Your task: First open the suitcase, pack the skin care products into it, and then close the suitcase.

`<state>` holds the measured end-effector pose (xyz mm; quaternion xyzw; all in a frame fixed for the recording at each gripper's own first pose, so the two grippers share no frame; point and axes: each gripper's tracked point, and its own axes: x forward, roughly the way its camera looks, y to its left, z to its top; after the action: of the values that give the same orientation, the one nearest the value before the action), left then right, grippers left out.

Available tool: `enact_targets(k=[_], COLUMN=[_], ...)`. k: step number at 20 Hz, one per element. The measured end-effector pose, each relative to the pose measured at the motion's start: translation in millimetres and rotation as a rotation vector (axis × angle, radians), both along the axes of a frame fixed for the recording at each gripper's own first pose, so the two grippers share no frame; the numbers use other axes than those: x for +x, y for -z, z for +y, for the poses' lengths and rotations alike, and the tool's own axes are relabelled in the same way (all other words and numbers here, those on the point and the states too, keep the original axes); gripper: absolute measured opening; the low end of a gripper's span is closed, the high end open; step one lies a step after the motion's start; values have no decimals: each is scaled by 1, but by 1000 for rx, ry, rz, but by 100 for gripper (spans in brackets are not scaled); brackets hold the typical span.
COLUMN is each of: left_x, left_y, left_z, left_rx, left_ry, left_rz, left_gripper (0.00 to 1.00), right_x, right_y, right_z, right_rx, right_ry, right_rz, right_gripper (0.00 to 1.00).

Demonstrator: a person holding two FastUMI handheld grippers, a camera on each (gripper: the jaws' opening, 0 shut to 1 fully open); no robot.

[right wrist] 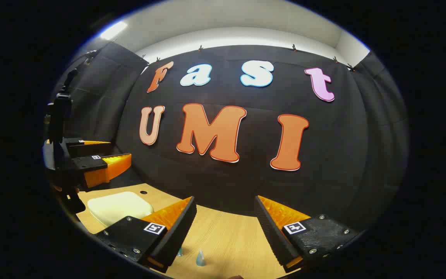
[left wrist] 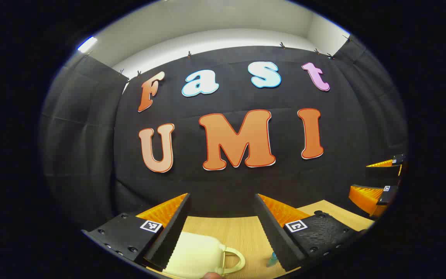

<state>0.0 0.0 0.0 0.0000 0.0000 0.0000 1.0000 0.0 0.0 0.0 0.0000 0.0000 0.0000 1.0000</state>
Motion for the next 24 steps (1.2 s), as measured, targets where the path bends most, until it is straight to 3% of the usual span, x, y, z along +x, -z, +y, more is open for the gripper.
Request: enact_targets(k=[5, 9, 17, 24], left_x=[-7, -4, 12, 15], left_y=[16, 43, 156, 228], left_z=[-9, -13, -34, -55], left_rx=[45, 100, 392, 540], left_ry=[-40, -16, 174, 305], left_rz=[36, 83, 253, 335], left_gripper=[98, 98, 100, 97], right_x=[7, 7, 11, 5], right_y=[14, 12, 13, 21], right_z=[-8, -13, -24, -46], right_rx=[12, -5, -25, -48], right_ry=[-35, -33, 51, 167], right_rz=[3, -5, 4, 46], right_gripper=[95, 95, 95, 95])
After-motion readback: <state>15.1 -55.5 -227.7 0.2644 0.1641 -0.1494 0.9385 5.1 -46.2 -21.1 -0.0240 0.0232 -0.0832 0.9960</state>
